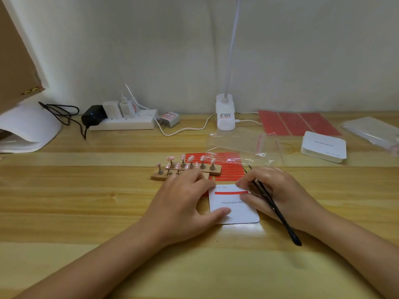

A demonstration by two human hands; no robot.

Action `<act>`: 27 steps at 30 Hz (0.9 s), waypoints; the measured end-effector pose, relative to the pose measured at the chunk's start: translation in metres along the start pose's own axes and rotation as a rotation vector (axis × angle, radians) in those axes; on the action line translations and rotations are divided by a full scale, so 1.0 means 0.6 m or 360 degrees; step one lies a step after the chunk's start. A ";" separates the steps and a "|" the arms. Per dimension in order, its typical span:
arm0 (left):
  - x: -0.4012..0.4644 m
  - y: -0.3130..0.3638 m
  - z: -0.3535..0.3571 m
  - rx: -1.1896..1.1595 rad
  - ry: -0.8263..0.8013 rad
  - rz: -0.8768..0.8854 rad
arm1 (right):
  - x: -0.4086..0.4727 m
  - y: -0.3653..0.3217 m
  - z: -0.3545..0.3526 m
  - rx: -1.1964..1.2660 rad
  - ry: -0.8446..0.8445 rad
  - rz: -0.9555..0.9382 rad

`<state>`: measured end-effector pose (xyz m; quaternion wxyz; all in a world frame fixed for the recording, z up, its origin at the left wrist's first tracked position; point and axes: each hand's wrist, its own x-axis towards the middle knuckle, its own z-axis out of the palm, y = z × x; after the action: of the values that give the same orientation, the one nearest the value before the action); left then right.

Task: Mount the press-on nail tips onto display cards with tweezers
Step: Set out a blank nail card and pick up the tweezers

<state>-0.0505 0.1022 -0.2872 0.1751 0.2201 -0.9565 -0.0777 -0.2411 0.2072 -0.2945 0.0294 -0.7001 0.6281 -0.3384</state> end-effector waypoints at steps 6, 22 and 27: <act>0.000 -0.009 0.015 -0.0041 -0.0097 -0.0117 | -0.004 -0.002 0.003 -0.0050 0.0104 0.0069; 0.022 0.018 -0.010 -0.1975 -0.0092 -0.0664 | 0.005 -0.011 -0.012 0.1025 0.0399 0.0418; 0.036 0.026 -0.004 -0.2036 -0.0112 -0.0730 | 0.005 -0.012 -0.005 0.1016 0.0606 0.0495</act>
<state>-0.0741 0.1063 -0.2751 0.2187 0.2678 -0.6565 -0.6704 -0.2362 0.2071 -0.2877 0.1795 -0.4771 0.5840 -0.6318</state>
